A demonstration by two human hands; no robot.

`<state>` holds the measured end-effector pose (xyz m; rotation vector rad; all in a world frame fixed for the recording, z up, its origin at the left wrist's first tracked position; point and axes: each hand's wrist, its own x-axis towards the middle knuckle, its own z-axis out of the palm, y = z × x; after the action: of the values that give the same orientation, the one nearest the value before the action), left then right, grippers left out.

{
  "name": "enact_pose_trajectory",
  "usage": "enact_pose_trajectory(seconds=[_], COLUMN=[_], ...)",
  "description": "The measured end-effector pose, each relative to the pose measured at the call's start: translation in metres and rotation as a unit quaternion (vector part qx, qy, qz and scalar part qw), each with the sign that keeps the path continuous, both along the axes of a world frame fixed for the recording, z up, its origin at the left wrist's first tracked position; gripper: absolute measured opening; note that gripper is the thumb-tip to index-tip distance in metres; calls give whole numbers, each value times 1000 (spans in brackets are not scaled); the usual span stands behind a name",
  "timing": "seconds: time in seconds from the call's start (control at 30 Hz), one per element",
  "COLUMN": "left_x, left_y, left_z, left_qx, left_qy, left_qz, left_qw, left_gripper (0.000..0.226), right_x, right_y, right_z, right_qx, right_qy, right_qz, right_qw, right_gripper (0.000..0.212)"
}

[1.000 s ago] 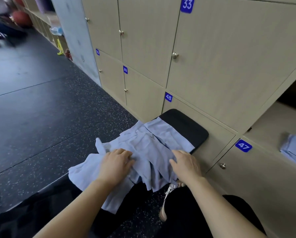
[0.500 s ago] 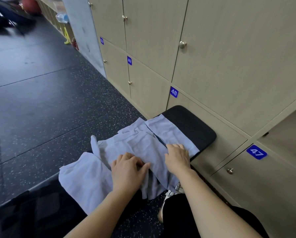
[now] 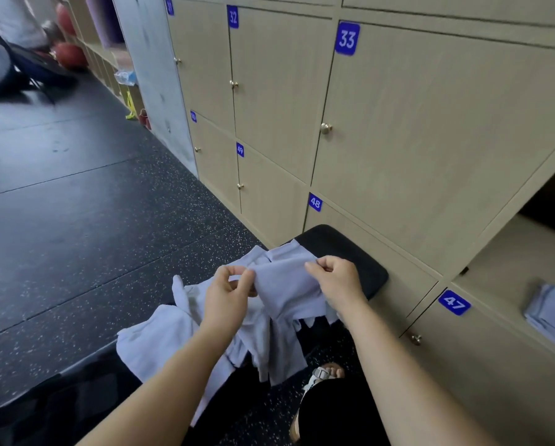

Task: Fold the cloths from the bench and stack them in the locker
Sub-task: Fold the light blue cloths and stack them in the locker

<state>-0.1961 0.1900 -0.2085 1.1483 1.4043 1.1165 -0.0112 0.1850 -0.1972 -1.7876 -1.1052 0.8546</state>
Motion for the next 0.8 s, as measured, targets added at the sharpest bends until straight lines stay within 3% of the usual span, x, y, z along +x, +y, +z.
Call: enact_pose_trajectory(seconds=[0.13, 0.23, 0.3, 0.4, 0.53, 0.67, 0.8], left_x=[-4, -8, -13, -18, -17, -14, -9], left_y=[-2, -3, -2, 1, 0, -2, -6], left_z=[32, 55, 70, 91, 123, 144, 161], left_qx=[39, 96, 104, 141, 211, 218, 176], left_qy=[0, 69, 58, 86, 165, 143, 69], left_qz=[-91, -114, -109, -101, -104, -102, -108], left_qw=[995, 987, 987, 981, 958, 960, 976], left_gripper=[39, 29, 24, 17, 18, 13, 19], right_x=[-8, -9, -8, -5, -6, -5, -4], right_y=[-7, -15, -21, -27, -33, -39, -42], right_z=[34, 56, 69, 88, 113, 139, 156], right_qx=[63, 92, 118, 172, 232, 256, 284], right_qy=[50, 51, 42, -24, -120, 5, 27], right_qz=[-40, -41, -38, -48, -64, -46, -52], right_qw=[996, 994, 991, 984, 963, 965, 957], right_gripper=[25, 25, 21, 16, 27, 29, 33])
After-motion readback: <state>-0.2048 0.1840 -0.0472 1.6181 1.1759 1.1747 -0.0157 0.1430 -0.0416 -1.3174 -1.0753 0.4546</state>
